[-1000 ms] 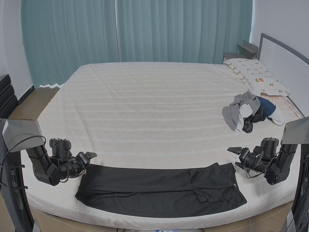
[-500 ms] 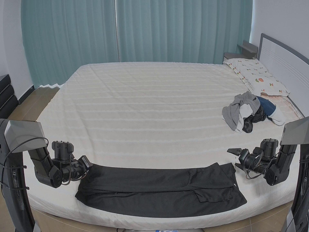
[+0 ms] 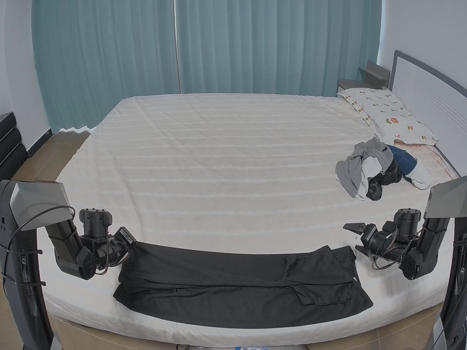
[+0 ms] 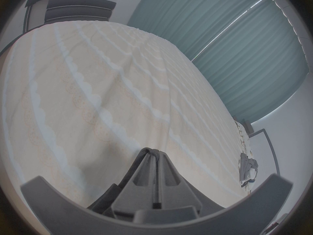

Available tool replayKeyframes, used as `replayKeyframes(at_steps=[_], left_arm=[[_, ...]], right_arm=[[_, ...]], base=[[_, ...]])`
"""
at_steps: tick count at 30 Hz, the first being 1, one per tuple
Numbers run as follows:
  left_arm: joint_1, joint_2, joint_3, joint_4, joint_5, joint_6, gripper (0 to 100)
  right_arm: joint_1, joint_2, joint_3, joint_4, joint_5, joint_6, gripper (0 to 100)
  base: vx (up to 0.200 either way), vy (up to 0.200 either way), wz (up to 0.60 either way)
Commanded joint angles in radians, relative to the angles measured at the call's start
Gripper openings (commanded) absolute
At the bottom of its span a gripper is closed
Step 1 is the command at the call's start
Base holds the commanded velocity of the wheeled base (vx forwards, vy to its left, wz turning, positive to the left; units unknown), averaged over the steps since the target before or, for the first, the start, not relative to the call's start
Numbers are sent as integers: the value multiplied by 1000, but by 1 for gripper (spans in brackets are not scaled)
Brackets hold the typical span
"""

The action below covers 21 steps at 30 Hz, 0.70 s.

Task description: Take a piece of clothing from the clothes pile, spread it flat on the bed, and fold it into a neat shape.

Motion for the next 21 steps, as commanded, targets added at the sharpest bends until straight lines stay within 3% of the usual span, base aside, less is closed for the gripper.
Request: replayKeyframes(at_steps=[1,10,14,16,21], left_arm=[[-2,7,-7,0,1,-1,0],[-2,8,-4,0,1,2,0],[-2,8,-4,-2,1,2,0],[-2,15,1,-20,1,2,0],[-4,24,10,-57,3,3,0]], right_arm=[[4,-1,1,0,-1,-2,100],[16,-13,41,0,-16,-26,100],[18,-69,86,14,-18,-77,100],[28,-73,119,15,-18,-143,100],[34,-62,136,15,-18,-178,100]], base=[[0,0,0],[0,0,0],[0,0,0],[0,0,0],[0,0,0]])
